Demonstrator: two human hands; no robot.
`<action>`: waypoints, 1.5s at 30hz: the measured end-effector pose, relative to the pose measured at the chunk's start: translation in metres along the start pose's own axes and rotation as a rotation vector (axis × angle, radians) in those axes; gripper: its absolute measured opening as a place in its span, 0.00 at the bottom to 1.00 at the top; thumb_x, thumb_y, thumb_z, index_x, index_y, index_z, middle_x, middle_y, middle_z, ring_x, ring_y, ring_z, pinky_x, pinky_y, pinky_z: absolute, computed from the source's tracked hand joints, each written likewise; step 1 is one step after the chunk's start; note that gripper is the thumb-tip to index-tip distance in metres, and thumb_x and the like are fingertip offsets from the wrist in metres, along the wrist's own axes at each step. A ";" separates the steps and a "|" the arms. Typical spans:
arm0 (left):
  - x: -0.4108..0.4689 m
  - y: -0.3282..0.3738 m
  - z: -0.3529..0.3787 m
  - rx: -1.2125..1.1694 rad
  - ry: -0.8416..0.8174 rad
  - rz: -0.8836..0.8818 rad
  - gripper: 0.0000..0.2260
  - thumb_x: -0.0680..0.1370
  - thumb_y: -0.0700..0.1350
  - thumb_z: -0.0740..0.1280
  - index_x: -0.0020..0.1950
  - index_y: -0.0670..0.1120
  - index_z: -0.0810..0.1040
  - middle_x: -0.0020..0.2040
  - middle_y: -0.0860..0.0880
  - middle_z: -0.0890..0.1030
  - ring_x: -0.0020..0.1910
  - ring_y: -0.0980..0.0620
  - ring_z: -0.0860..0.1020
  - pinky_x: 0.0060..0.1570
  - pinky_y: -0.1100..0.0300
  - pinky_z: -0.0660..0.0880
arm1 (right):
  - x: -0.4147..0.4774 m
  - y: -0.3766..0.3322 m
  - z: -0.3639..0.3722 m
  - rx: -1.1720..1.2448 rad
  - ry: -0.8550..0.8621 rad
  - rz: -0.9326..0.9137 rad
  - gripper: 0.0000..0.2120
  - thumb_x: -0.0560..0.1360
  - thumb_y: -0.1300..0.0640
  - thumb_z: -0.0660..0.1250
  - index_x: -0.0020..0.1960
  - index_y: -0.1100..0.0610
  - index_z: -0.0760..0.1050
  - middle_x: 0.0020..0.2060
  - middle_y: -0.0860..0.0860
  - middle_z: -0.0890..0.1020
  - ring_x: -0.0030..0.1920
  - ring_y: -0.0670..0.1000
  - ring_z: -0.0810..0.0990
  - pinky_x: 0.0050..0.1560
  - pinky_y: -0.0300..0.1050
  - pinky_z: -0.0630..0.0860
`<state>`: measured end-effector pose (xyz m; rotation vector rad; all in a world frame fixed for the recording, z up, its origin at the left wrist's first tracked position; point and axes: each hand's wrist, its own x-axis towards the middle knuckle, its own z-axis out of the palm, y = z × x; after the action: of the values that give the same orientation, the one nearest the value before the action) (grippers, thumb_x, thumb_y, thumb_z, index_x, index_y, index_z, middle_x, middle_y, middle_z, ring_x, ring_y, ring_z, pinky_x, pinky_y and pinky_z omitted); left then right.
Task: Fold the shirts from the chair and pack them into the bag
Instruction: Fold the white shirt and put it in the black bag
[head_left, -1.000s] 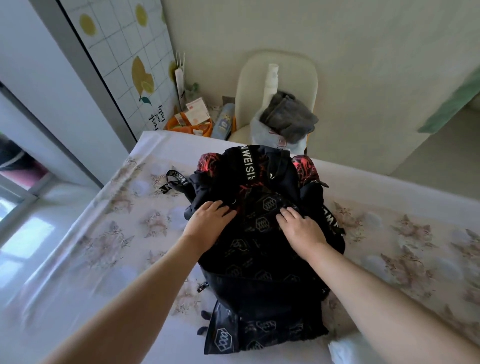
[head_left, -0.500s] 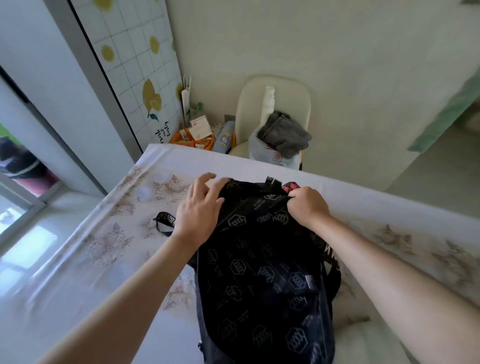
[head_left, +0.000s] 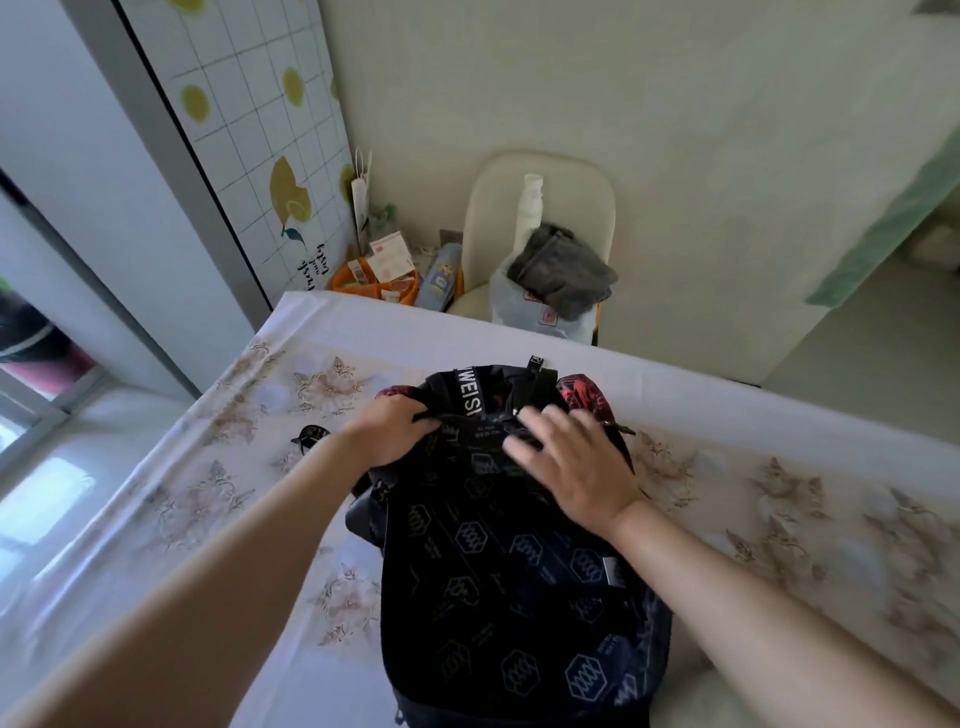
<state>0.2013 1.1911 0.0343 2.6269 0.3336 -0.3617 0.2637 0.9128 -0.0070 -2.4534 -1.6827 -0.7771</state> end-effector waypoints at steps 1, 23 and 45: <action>0.008 -0.005 -0.003 -0.005 -0.008 -0.011 0.12 0.83 0.51 0.61 0.55 0.47 0.82 0.51 0.48 0.80 0.49 0.48 0.76 0.48 0.57 0.71 | -0.006 -0.008 0.005 -0.005 -0.042 -0.119 0.21 0.78 0.59 0.62 0.72 0.55 0.69 0.71 0.60 0.70 0.68 0.63 0.72 0.64 0.61 0.69; -0.016 -0.007 0.079 0.801 0.268 0.385 0.30 0.82 0.62 0.52 0.78 0.45 0.62 0.78 0.44 0.62 0.75 0.38 0.62 0.73 0.41 0.56 | 0.017 0.043 0.034 0.454 -0.682 0.436 0.31 0.81 0.56 0.61 0.75 0.30 0.57 0.64 0.42 0.76 0.58 0.51 0.79 0.49 0.49 0.77; -0.067 0.120 0.098 0.310 0.181 0.373 0.28 0.82 0.62 0.53 0.79 0.51 0.60 0.75 0.53 0.67 0.74 0.50 0.62 0.72 0.52 0.57 | -0.121 0.024 -0.057 0.390 -0.424 0.547 0.16 0.79 0.50 0.63 0.67 0.49 0.72 0.69 0.47 0.70 0.68 0.53 0.71 0.68 0.49 0.69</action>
<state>0.1546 1.0295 0.0204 2.9529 -0.1736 -0.0513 0.2313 0.7809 -0.0056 -2.6827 -1.0045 0.1291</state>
